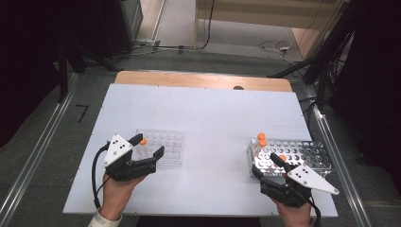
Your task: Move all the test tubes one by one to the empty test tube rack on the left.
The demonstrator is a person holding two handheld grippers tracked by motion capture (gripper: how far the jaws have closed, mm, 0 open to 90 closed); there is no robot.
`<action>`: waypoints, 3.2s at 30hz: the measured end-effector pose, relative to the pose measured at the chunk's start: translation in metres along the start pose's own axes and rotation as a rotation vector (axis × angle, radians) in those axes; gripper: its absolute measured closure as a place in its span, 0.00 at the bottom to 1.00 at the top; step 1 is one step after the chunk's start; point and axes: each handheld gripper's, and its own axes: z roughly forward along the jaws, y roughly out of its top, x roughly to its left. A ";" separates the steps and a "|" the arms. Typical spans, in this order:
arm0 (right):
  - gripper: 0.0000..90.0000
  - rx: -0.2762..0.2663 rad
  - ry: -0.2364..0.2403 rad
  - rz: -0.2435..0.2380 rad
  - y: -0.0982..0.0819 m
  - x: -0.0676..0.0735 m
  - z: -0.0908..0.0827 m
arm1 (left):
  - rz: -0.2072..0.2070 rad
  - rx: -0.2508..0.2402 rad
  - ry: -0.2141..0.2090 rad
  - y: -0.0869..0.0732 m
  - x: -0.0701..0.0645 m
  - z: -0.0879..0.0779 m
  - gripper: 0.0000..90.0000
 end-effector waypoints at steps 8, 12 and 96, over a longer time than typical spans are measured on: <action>0.29 -0.021 -0.058 0.015 0.001 -0.014 -0.008 | 0.002 0.002 0.000 0.000 0.000 0.000 0.21; 0.29 -0.021 -0.095 0.018 -0.001 -0.021 -0.007 | 0.002 0.003 -0.001 -0.001 -0.001 0.001 0.21; 0.79 -0.103 -0.150 0.003 0.012 -0.026 -0.015 | 0.019 0.019 0.007 -0.003 -0.007 0.005 0.15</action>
